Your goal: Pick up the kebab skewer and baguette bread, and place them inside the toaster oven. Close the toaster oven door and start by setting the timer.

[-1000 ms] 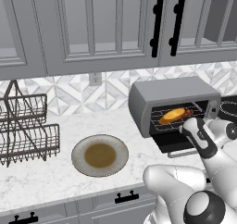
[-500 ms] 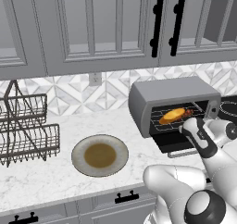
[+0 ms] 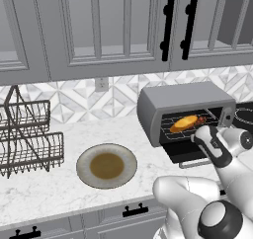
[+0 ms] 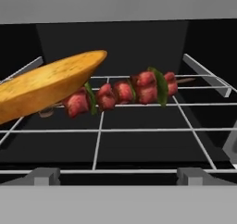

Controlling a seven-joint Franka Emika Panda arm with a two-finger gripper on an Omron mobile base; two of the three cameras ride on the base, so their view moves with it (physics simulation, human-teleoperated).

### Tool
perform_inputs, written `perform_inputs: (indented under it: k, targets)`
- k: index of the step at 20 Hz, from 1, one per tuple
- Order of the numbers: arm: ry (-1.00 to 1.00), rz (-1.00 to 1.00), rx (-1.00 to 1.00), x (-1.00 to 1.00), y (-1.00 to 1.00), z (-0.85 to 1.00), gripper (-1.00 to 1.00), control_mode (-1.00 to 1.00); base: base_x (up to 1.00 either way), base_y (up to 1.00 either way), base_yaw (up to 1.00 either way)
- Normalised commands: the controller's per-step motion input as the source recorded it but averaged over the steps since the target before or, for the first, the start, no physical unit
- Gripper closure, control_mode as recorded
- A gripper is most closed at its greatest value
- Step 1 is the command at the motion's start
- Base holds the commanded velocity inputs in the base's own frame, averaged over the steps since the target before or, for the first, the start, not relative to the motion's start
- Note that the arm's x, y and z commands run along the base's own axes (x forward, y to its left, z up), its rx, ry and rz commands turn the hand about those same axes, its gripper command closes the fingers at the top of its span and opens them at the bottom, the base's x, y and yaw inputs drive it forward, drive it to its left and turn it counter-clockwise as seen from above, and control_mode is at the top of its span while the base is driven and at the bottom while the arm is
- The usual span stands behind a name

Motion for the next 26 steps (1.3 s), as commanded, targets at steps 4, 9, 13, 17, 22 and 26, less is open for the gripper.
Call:
perform_inputs:
  k: [4,9,13,17,22,26]
  targets:
    - [0.0,0.0,0.0,0.09,0.0,0.0,-1.0,-1.0,0.0,0.0,0.0]
    - [0.0,0.0,0.0,0.06,0.0,0.0,-1.0,-1.0,0.0,0.0,0.0]
    - [0.0,0.0,0.0,0.03,0.0,-0.01,-1.0,-1.0,0.0,0.0,0.0]
    - [0.0,0.0,0.0,0.08,0.0,-0.07,-1.0,-1.0,0.0,0.0,0.0]
    - [0.0,0.0,0.0,0.11,0.0,-0.12,-1.0,-1.0,0.0,0.0,0.0]
    - [0.0,0.0,0.0,0.14,0.0,-0.04,-1.0,-1.0,0.0,0.0,0.0]
